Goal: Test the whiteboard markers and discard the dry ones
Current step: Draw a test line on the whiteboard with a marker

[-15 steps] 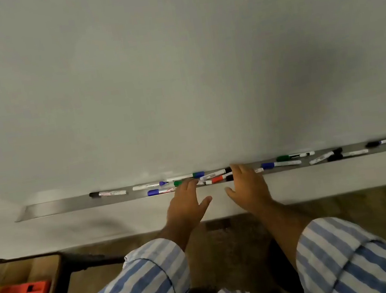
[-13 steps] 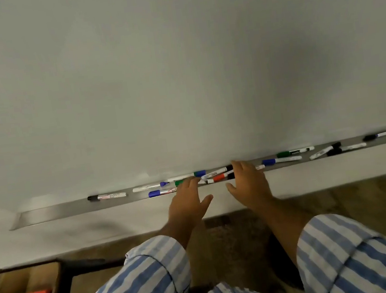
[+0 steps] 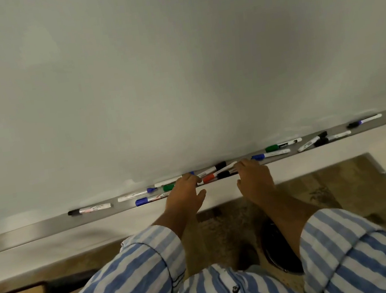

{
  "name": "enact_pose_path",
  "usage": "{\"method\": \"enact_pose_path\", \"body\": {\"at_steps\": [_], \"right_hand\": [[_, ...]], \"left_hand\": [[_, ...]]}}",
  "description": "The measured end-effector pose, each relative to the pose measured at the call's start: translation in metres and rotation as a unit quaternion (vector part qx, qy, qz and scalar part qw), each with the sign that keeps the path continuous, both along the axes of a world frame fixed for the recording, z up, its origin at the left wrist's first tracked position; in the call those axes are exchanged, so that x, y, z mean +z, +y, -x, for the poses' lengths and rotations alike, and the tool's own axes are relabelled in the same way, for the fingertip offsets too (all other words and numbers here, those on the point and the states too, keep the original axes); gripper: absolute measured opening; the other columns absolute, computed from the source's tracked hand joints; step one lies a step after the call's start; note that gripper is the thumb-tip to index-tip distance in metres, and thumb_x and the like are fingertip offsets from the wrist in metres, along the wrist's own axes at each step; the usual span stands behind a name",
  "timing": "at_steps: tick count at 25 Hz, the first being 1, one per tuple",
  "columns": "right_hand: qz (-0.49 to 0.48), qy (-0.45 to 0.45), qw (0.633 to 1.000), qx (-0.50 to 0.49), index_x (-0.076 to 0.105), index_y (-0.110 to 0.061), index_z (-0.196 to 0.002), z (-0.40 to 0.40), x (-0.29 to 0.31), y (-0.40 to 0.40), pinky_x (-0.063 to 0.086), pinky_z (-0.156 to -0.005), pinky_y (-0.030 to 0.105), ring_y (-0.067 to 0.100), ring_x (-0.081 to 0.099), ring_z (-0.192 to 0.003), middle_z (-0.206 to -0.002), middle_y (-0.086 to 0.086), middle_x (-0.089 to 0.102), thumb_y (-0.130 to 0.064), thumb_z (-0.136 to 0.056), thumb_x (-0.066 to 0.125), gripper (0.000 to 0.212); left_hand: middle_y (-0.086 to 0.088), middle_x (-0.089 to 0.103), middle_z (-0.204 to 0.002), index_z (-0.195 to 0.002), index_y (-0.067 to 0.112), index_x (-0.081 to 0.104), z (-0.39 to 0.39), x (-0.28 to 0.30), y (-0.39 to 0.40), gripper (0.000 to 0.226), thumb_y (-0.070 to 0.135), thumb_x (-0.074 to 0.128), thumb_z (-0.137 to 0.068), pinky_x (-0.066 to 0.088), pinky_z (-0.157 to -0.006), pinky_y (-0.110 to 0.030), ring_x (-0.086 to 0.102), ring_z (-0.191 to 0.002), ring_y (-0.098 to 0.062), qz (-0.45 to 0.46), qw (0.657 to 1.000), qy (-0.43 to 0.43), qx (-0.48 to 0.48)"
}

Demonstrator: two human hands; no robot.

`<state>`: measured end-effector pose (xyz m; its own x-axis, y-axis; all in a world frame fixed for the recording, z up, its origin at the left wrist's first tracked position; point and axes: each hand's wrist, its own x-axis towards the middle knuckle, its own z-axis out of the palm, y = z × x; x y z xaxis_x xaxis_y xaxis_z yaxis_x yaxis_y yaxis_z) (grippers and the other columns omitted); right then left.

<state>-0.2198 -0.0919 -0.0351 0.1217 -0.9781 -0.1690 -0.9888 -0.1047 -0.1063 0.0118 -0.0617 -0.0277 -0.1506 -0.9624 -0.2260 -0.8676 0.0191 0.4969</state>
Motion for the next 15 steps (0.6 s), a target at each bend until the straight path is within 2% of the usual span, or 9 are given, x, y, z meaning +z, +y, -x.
{"method": "enact_pose_path", "body": {"at_steps": [3,5,10,12,15], "right_hand": [[-0.026,0.033,0.996,0.076,0.066,-0.021,-0.129,0.019,-0.001,-0.019,0.051,-0.102,0.041,0.024,0.058,-0.124,-0.134,0.0,0.063,-0.017,-0.096,0.066,0.034],[-0.043,0.027,0.993,0.109,0.067,-0.022,-0.128,0.028,-0.004,-0.03,0.05,-0.102,0.041,0.025,0.059,-0.123,-0.132,0.0,0.064,-0.014,-0.097,0.065,0.032],[-0.03,-0.003,0.983,0.182,0.072,-0.017,-0.111,0.046,-0.015,-0.054,0.051,-0.084,0.035,0.024,0.064,-0.107,-0.114,0.003,0.069,-0.022,-0.098,0.071,0.014],[-0.03,-0.072,0.979,0.187,0.072,-0.017,-0.105,0.051,-0.015,-0.057,0.053,-0.084,0.037,0.023,0.063,-0.101,-0.107,0.002,0.068,-0.028,-0.098,0.072,0.013],[-0.056,-0.216,0.959,0.174,0.068,-0.018,-0.102,0.048,-0.005,-0.051,0.056,-0.083,0.04,0.018,0.059,-0.092,-0.1,-0.004,0.061,-0.025,-0.101,0.068,0.007]], "left_hand": [[-0.002,0.058,-0.139,-0.142,0.021,0.057,0.018,-0.002,-0.001,0.047,0.04,0.066,-0.1,0.051,-0.106,-0.039,0.057,-0.127,-0.023,-0.027,0.999,-0.039,-0.014],[-0.003,0.058,-0.14,-0.144,0.022,0.055,0.029,-0.002,-0.003,0.05,0.038,0.067,-0.099,0.052,-0.106,-0.04,0.058,-0.125,-0.023,-0.049,0.998,-0.034,0.004],[0.0,0.06,-0.131,-0.141,0.023,0.059,0.054,-0.009,-0.002,0.048,0.035,0.073,-0.096,0.053,-0.104,-0.037,0.06,-0.117,-0.019,-0.049,0.994,0.024,0.09],[0.003,0.063,-0.124,-0.135,0.022,0.061,0.064,-0.006,-0.003,0.042,0.034,0.074,-0.097,0.054,-0.097,-0.032,0.062,-0.109,-0.014,-0.058,0.983,0.091,0.151],[0.005,0.07,-0.115,-0.131,0.022,0.062,0.077,0.003,-0.008,0.035,0.032,0.072,-0.099,0.055,-0.089,-0.027,0.067,-0.104,-0.014,-0.043,0.948,0.21,0.236]]}}
